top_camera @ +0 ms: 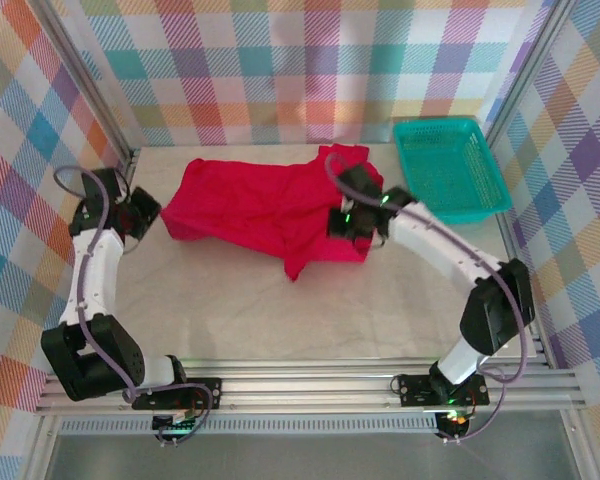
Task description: Fold the inside-out t-shirt
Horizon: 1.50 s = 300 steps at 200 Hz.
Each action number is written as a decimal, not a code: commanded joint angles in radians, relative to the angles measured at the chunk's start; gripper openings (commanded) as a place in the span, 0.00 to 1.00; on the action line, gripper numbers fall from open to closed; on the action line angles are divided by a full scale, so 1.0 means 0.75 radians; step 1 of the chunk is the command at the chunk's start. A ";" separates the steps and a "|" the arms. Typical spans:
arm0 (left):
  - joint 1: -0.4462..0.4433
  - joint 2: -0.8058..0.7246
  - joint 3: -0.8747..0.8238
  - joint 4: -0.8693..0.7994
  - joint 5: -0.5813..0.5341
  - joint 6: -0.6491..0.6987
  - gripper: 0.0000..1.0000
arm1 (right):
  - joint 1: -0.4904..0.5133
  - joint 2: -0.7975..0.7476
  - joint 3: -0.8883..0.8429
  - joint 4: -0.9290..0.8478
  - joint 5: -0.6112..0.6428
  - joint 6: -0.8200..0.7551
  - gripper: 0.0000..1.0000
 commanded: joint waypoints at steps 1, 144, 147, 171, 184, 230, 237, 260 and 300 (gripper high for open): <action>-0.005 -0.070 0.264 -0.040 0.006 0.006 0.00 | -0.108 -0.043 0.387 -0.090 0.057 -0.210 0.00; 0.007 -0.285 1.272 -0.176 -0.335 0.341 0.00 | -0.122 -0.446 1.229 -0.097 0.088 -0.432 0.00; 0.007 -0.286 1.280 -0.180 -0.336 0.342 0.00 | -0.122 -0.448 1.234 -0.098 0.079 -0.430 0.00; 0.008 -0.285 1.312 -0.179 -0.345 0.362 0.00 | -0.122 -0.447 1.263 -0.085 0.066 -0.448 0.00; 0.009 -0.263 1.303 -0.181 -0.332 0.359 0.00 | -0.122 -0.412 1.267 -0.077 0.110 -0.482 0.00; 0.007 -0.151 0.938 -0.052 -0.203 0.289 0.00 | -0.125 -0.132 1.223 -0.072 0.303 -0.635 0.00; 0.007 -0.124 0.860 -0.015 -0.183 0.275 0.00 | -0.135 -0.088 1.193 -0.050 0.320 -0.655 0.00; -0.016 -0.032 0.566 0.183 -0.172 0.236 0.00 | -0.192 0.108 1.120 0.004 0.330 -0.655 0.00; -0.071 0.324 0.285 0.504 -0.195 0.192 0.00 | -0.289 0.530 1.103 0.085 0.261 -0.554 0.00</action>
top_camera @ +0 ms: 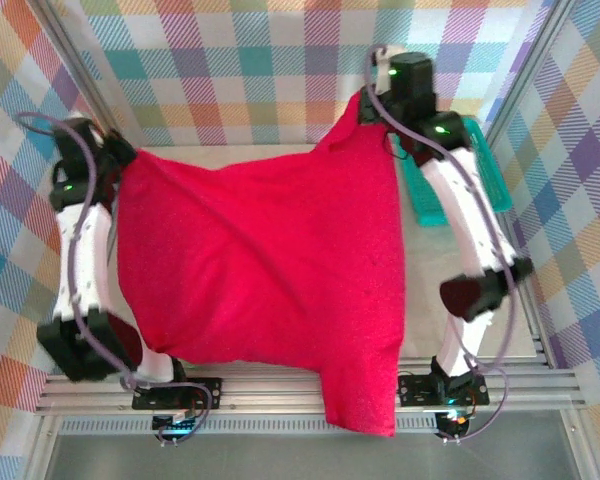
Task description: Fold the inside-out t-shirt
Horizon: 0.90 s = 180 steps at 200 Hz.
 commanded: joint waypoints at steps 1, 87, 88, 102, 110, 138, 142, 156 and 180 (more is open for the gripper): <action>-0.040 0.151 -0.075 0.268 0.010 -0.050 0.00 | -0.051 0.176 0.018 0.084 -0.001 0.042 0.00; -0.129 1.003 0.367 0.256 0.051 -0.101 0.00 | -0.129 0.952 0.537 0.094 0.042 0.129 0.00; -0.130 1.007 0.371 0.254 0.050 -0.101 0.00 | -0.130 0.951 0.533 0.099 0.043 0.130 0.00; -0.129 1.050 0.421 0.234 0.030 -0.092 0.00 | -0.146 0.958 0.499 0.139 0.049 0.144 0.00; -0.128 1.068 0.454 0.213 0.014 -0.080 0.00 | -0.154 0.967 0.502 0.145 0.070 0.152 0.00; -0.129 1.097 0.541 0.121 -0.011 -0.038 0.00 | -0.183 0.966 0.495 0.214 0.123 0.208 0.00; -0.128 1.095 0.546 0.115 -0.009 -0.035 0.00 | -0.186 0.967 0.497 0.235 0.104 0.207 0.00; -0.129 1.082 0.567 0.093 0.014 -0.025 0.14 | -0.195 0.969 0.508 0.299 0.022 0.211 0.01; -0.140 1.047 0.653 -0.023 0.039 0.018 0.57 | -0.212 0.966 0.560 0.308 -0.135 0.262 0.77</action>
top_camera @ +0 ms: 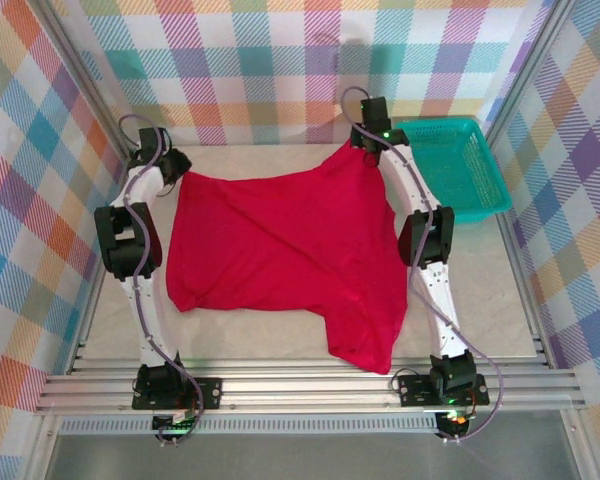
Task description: Fold the inside-out t-shirt
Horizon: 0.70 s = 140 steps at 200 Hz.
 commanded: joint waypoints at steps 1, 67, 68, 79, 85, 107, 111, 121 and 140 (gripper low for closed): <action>-0.012 -0.049 0.098 -0.161 0.020 0.063 0.57 | -0.015 -0.031 0.070 0.087 -0.147 0.070 0.78; -0.151 -0.414 -0.099 -0.398 0.070 0.109 0.62 | -0.003 -0.337 -0.219 -0.167 -0.511 0.245 0.55; -0.153 -0.420 -0.109 -0.396 0.075 0.105 0.62 | -0.003 -0.341 -0.229 -0.167 -0.514 0.249 0.55; -0.206 -0.477 -0.222 -0.351 0.126 0.064 0.62 | 0.013 -0.366 -0.339 -0.146 -0.547 0.295 0.54; -0.236 -0.510 -0.297 -0.303 0.146 0.037 0.62 | 0.026 -0.370 -0.390 -0.117 -0.558 0.322 0.53; -0.337 -0.591 -0.540 -0.111 0.186 -0.058 0.61 | 0.062 -0.334 -0.462 -0.046 -0.553 0.440 0.54; -0.352 -0.597 -0.575 -0.087 0.188 -0.072 0.62 | 0.063 -0.319 -0.462 -0.037 -0.562 0.469 0.56; -0.382 -0.599 -0.641 -0.037 0.185 -0.101 0.61 | 0.062 -0.279 -0.452 -0.042 -0.565 0.558 0.60; -0.406 -0.566 -0.718 -0.018 0.185 -0.128 0.61 | 0.062 -0.217 -0.435 -0.049 -0.561 0.678 0.62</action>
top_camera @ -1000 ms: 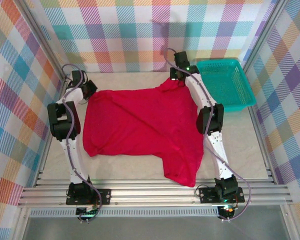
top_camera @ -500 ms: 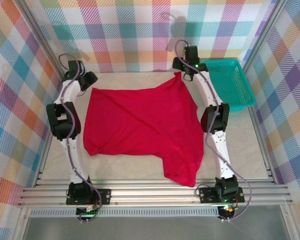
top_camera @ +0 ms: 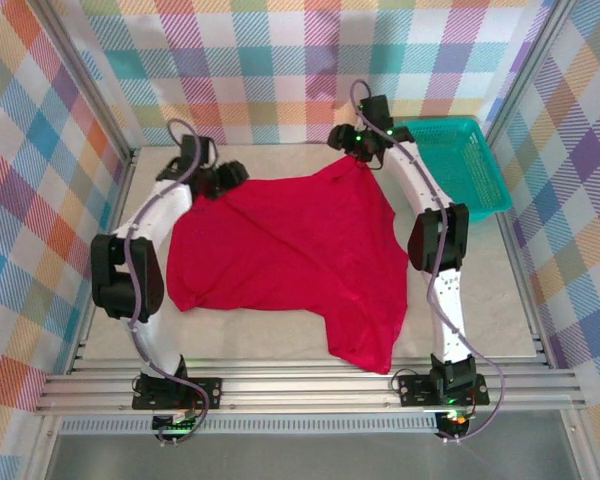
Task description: Fold the inside-out t-shirt
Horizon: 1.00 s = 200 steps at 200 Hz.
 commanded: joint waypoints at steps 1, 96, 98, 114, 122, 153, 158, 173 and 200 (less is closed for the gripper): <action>-0.002 0.047 -0.102 0.073 0.026 -0.087 0.61 | 0.003 0.098 -0.010 0.007 -0.042 0.230 0.62; -0.004 0.023 -0.225 0.028 -0.032 -0.044 0.59 | 0.006 0.291 -0.009 0.149 0.001 0.576 0.53; -0.004 0.023 -0.228 0.028 -0.033 -0.044 0.59 | 0.006 0.299 -0.006 0.151 -0.001 0.579 0.53; -0.004 0.015 -0.262 0.045 -0.018 -0.050 0.58 | 0.006 0.354 0.068 0.139 -0.014 0.603 0.46; -0.004 0.009 -0.280 0.058 -0.015 -0.056 0.58 | 0.009 0.380 0.105 0.130 -0.019 0.610 0.45; -0.003 -0.007 -0.318 0.074 -0.002 -0.064 0.57 | 0.009 0.450 0.192 0.127 -0.010 0.639 0.38; -0.003 -0.008 -0.321 0.076 0.002 -0.065 0.57 | 0.010 0.455 0.199 0.130 -0.004 0.643 0.37; -0.005 -0.013 -0.329 0.074 0.009 -0.069 0.56 | 0.009 0.472 0.222 0.147 -0.003 0.643 0.31; -0.012 -0.019 -0.338 0.073 0.012 -0.069 0.55 | 0.010 0.494 0.290 0.108 -0.027 0.630 0.13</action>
